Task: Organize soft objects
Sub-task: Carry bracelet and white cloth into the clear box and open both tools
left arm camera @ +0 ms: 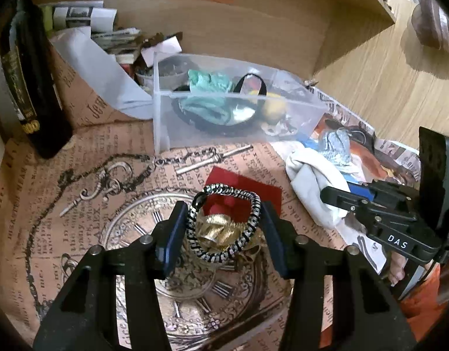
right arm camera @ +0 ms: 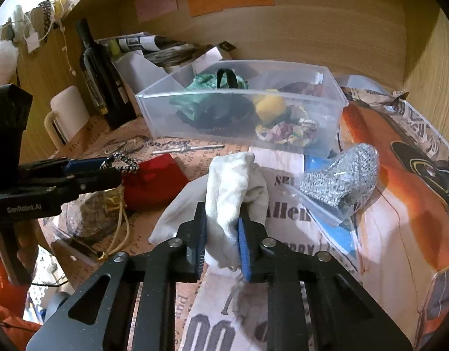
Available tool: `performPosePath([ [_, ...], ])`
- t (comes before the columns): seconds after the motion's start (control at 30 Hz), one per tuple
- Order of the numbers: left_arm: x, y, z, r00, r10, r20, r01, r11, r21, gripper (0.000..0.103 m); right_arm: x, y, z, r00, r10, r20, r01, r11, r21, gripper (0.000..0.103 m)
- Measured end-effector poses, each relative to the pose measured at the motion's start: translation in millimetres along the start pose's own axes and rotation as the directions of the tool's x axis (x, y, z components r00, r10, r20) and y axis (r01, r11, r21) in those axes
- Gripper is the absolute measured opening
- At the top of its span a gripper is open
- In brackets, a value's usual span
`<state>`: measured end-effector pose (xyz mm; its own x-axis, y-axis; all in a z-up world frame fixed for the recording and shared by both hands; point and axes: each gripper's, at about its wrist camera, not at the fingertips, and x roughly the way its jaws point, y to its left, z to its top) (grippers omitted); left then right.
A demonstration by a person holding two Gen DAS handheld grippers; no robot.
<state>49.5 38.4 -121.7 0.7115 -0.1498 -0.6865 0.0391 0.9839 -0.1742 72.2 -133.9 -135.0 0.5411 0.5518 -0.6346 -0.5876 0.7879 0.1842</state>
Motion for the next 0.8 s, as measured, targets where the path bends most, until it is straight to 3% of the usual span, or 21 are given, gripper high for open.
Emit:
performPosePath([
  [0.3,-12,-3,27,0.996,0.019,0.084,-0.020,1.000,0.019,0.050,-24,2,21,0.994,-0.013,0.107,0.015,1.000,-0.019,0.016],
  [0.8,-17,-10,102,0.970,0.040,0.238,-0.049,0.998,0.031,0.050,-49,-11,83,0.951,-0.077,0.299,0.097,0.994,-0.050,0.016],
])
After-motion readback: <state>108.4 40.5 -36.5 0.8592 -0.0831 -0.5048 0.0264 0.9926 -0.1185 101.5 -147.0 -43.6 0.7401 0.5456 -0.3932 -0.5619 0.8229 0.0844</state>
